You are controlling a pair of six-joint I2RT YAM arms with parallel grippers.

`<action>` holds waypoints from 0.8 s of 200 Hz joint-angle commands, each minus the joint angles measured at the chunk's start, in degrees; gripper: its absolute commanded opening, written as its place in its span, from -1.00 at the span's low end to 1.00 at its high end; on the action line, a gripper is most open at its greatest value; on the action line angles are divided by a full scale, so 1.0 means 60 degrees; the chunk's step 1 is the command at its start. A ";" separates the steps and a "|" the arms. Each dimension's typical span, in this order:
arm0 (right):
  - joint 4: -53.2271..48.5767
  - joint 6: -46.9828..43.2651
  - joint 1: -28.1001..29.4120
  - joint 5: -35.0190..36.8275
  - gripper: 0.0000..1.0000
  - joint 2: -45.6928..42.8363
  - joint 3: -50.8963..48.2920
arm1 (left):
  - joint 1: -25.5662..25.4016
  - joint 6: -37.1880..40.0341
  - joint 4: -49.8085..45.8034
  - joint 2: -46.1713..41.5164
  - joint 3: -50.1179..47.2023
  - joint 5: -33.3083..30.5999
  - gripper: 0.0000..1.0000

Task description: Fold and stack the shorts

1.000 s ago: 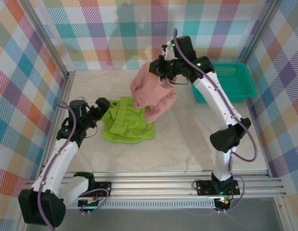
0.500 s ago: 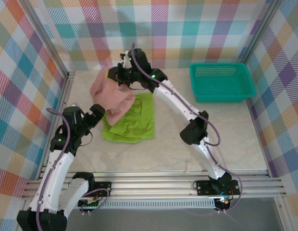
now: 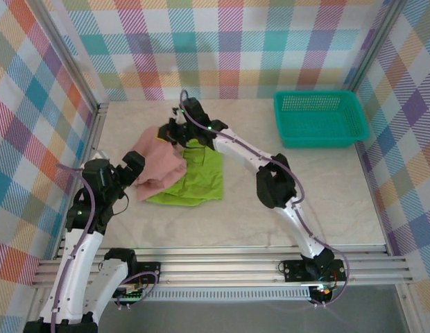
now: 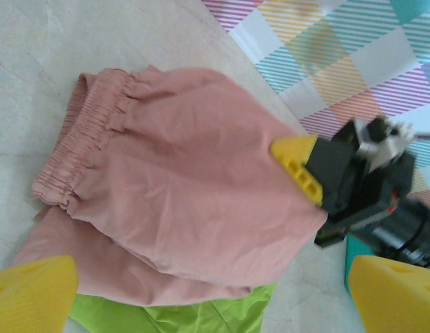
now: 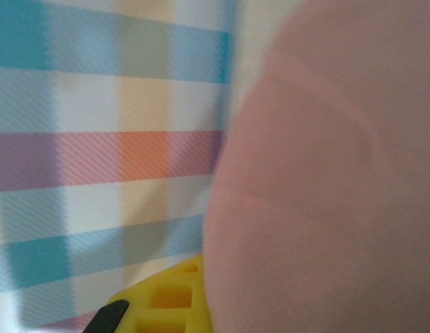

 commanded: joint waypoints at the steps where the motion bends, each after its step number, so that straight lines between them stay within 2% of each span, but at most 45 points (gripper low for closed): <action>1: 0.0678 -0.0193 -0.0429 0.0576 -0.84 -0.1521 -0.1482 | 0.0082 0.0157 0.0032 0.0125 -0.0153 0.0108 1.00; 34: -0.1494 -0.0690 -0.0700 0.0376 -0.35 -0.1315 -0.1374 | 0.0086 0.0415 0.0099 0.1201 -0.0251 -0.0007 1.00; 67: -0.1672 -0.0886 -0.0891 0.0454 0.02 -0.1640 -0.2425 | 0.0417 0.0631 0.0312 0.3052 -0.0086 0.0516 1.00; 84: -0.1596 -0.1137 -0.0938 0.0382 0.07 -0.1981 -0.2793 | 0.0696 0.0640 0.0453 0.3858 -0.0021 0.0653 1.00; 92: -0.1585 -0.1240 -0.0927 0.0279 0.21 -0.2156 -0.2894 | 0.0854 0.0614 0.0524 0.4133 0.0008 0.0678 1.00; 110: -0.1549 -0.1541 -0.0895 -0.0141 0.26 -0.2468 -0.3087 | 0.1338 0.0575 0.0974 0.4626 0.0024 0.1016 1.00; 120: -0.1544 -0.1685 -0.0866 -0.0300 0.40 -0.2589 -0.3212 | 0.1663 0.0580 0.1314 0.4923 0.0038 0.1317 1.00; 160: -0.1665 -0.2360 -0.0756 -0.0524 0.46 -0.2385 -0.3048 | 0.2467 0.1159 0.2327 0.6621 0.0511 0.1779 1.00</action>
